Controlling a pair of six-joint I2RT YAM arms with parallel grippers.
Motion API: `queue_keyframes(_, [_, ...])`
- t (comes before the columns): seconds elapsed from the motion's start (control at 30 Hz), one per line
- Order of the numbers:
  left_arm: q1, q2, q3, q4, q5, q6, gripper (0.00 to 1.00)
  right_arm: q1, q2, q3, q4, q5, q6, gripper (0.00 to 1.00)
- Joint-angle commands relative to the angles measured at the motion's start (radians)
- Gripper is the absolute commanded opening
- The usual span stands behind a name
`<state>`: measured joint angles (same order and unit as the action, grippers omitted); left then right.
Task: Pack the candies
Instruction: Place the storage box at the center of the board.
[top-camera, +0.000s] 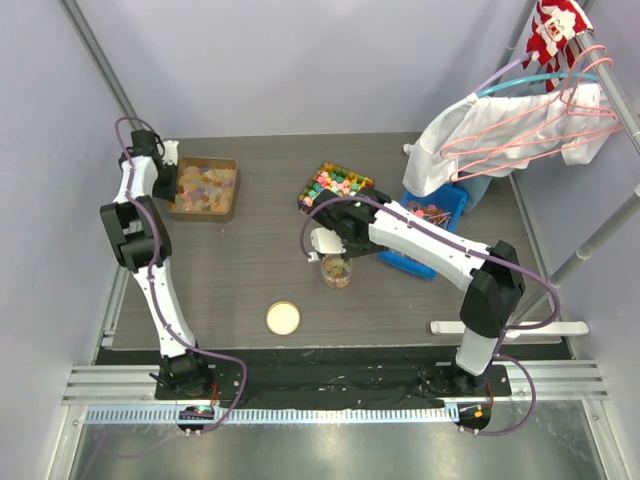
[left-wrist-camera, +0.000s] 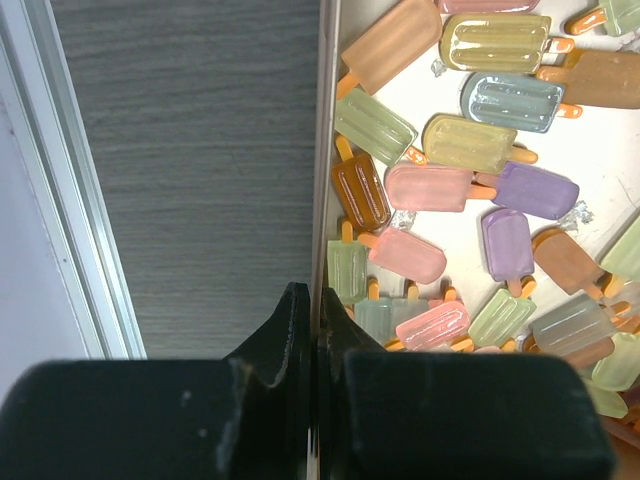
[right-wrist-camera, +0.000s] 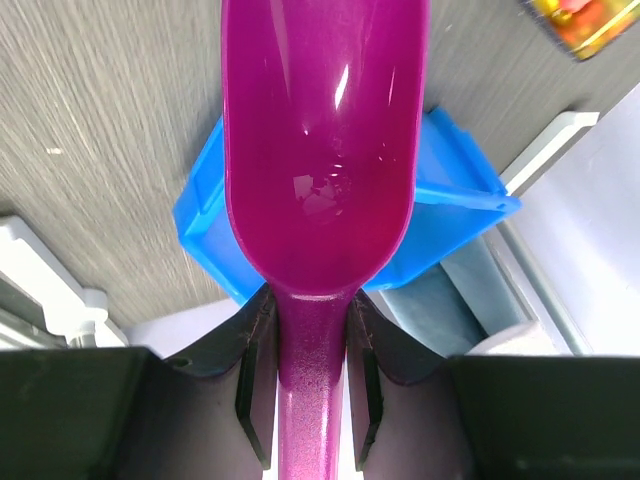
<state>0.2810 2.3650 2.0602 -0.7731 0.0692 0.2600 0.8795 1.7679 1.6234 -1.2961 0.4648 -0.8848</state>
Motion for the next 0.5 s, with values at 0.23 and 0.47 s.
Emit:
queue_keyframes(0.23, [0.020, 0.114, 0.248, -0.002, -0.120, 0.030, 0.00, -0.065, -0.071, 0.118, -0.015, -0.198, 0.027, 0.01])
queue_keyframes(0.47, [0.027, 0.165, 0.327, 0.035, -0.213, 0.074, 0.30, -0.102, -0.094, 0.105, 0.004, -0.259, 0.029, 0.01])
